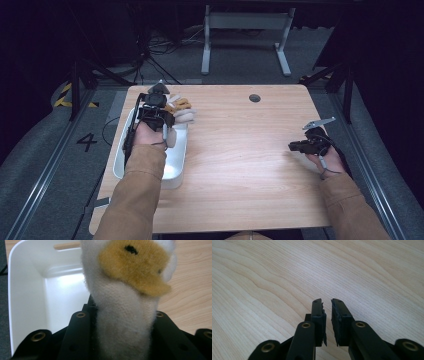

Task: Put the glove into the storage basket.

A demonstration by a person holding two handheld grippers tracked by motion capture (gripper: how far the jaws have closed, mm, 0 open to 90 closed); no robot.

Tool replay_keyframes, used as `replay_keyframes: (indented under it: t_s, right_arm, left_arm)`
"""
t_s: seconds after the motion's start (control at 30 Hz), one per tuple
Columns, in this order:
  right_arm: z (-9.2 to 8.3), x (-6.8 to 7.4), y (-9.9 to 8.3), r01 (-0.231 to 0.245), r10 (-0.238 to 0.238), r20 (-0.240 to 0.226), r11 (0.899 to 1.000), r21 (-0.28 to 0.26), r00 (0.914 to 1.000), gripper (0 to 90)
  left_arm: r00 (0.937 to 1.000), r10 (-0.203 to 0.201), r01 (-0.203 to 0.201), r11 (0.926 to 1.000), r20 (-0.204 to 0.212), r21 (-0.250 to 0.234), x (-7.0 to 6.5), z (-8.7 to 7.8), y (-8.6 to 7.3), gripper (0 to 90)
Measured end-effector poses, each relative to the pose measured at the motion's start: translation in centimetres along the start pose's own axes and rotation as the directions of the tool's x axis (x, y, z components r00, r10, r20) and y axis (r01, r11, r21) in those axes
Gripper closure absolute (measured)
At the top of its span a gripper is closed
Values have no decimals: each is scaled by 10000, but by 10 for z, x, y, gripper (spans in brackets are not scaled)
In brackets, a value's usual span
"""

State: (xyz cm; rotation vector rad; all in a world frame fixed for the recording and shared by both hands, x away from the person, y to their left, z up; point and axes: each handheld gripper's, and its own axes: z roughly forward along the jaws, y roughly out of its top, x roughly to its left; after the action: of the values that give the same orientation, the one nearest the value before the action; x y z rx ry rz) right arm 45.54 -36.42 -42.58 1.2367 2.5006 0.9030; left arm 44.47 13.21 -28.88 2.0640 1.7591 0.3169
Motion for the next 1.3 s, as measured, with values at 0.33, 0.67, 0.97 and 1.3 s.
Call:
replay_keyframes:
  t_s: [0.33,0.67,0.97,1.3]
  right_arm:
    - [1,1,0,11,-11,42,10000,23,10000,794]
    - [2,0,-1,24,-25,83,10000,72,10000,787]
    - [3,0,-2,24,-25,154,9999,103,9999,779]
    - [3,3,0,160,-163,246,9998,142,9996,775]
  left_arm:
    - [9990,-445,447,9987,-78,225,18,6,-5,682]
    - [9961,-801,821,9951,-377,553,32,29,-12,680]
    - [9930,-1169,1181,9902,-193,752,41,50,-23,678]
    - [9857,-1670,1682,9810,-209,966,50,74,-31,676]
